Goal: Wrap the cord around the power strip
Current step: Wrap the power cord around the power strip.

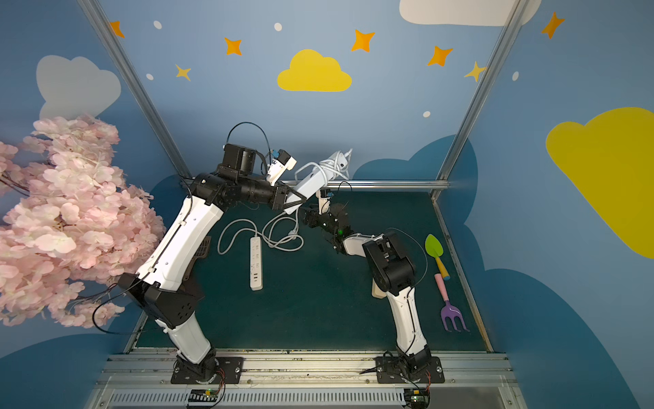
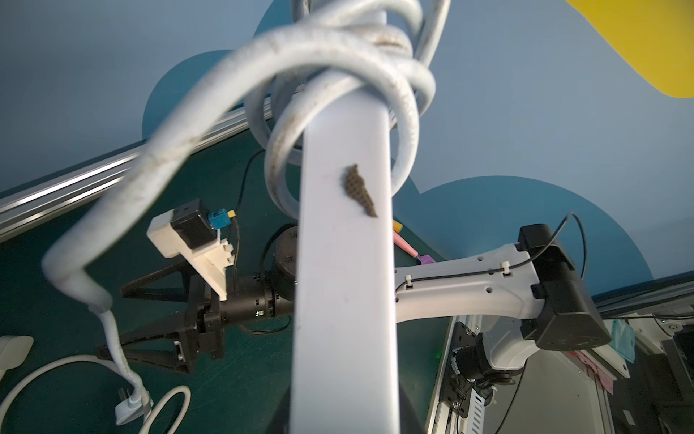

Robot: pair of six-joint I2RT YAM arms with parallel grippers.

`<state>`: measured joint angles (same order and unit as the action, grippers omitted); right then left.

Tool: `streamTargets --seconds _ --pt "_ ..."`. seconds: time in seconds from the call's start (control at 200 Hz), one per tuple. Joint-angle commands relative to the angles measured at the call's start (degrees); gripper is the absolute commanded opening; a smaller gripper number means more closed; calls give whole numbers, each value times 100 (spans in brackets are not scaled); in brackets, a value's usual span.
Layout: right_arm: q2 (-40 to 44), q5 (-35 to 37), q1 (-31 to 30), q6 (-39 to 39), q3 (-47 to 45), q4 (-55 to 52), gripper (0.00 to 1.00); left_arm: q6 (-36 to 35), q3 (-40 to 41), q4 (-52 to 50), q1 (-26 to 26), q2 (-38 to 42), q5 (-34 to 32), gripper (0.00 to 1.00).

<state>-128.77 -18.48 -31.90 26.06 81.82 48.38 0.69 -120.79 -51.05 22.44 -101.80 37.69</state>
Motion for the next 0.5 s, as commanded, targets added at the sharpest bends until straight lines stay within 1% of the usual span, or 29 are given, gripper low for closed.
streamTargets --seconds 0.0,0.075,0.165,0.235,0.36,0.41,0.496 --pt "-279 48 -104 127 489 -139 73 -42 -305 323 -1 46 135 3" --pt "-258 157 -163 131 415 -105 73 -49 -304 298 6 53 117 2" --pt "33 534 -93 338 -168 163 76 -135 -275 236 0 72 55 2" --pt "306 529 74 452 -582 302 77 -165 -190 273 -15 97 -22 2" --pt "928 503 167 -121 -1007 -556 79 -169 -49 390 -23 99 -93 3" --pt "1141 505 146 -234 -1264 -629 80 -159 22 452 -21 122 -127 3" --pt "1370 373 65 -240 -1638 -445 81 -135 82 533 -28 147 -131 2"
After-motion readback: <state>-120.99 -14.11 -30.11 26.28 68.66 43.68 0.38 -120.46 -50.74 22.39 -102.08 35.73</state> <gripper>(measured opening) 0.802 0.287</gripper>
